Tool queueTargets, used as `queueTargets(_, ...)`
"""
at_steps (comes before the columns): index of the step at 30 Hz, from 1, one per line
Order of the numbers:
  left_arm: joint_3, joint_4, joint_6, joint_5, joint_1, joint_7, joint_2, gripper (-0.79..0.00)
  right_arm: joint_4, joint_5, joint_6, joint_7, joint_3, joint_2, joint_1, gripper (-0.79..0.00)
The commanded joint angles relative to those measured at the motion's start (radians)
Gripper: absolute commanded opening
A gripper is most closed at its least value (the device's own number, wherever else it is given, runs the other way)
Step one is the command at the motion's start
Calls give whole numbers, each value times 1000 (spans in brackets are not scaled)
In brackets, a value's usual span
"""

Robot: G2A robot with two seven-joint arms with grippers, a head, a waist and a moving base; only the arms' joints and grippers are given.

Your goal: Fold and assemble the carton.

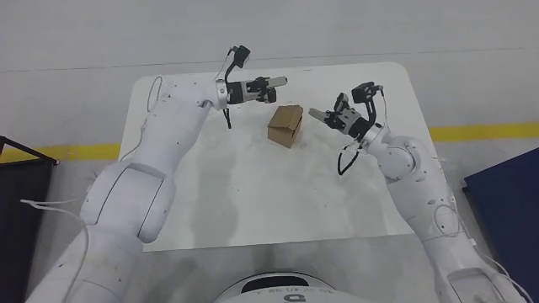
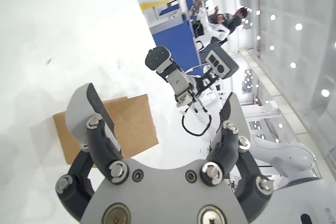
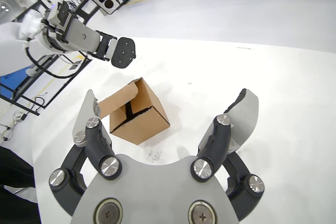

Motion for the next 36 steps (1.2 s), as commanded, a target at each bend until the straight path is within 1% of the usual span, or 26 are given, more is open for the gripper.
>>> queueTargets(1,-19,-116,34,-40,73,-27,35,-34,13,9,-34,-8,6,2,0,0)
queueTargets(3,-30,-188,77,-46,127,-70,68,-108,29,-4,-43,-22,5,3,2,0)
queueTargets(5,-35,-270,142,-86,178,-134,91,-105,45,-45,-29,-44,-6,1,7,0)
queueTargets(7,-22,-323,187,-65,207,-179,111,-117,53,-110,-6,-79,-27,-2,11,-22)
queueTargets(8,-21,-335,192,-69,218,-184,118,-151,54,-144,4,-100,-37,-3,13,-25)
queueTargets(9,-22,-344,193,-79,229,-185,124,-219,57,-175,16,-121,-47,-5,13,-22)
queueTargets(11,-20,-349,188,-85,238,-180,135,-289,62,-220,36,-158,-64,-8,15,-9)
queueTargets(14,1,-347,188,-54,236,-180,146,-299,68,-242,39,-193,-79,-11,16,0)
queueTargets(17,9,-329,171,-43,224,-163,154,-308,70,-258,38,-203,-85,-12,18,0)
queueTargets(21,18,-311,142,-32,204,-134,161,-345,58,-287,45,-213,-89,-11,14,0)
queueTargets(23,28,-275,122,7,185,-113,164,-382,52,-296,49,-220,-93,-11,11,0)
queueTargets(26,44,-221,92,37,160,-78,159,-409,51,-303,57,-224,-97,-12,12,0)
queueTargets(30,76,-181,75,59,134,-38,141,-422,56,-312,67,-225,-103,-14,17,0)
queueTargets(36,123,-143,55,55,96,-33,107,-413,65,-332,81,-226,-115,-16,26,0)
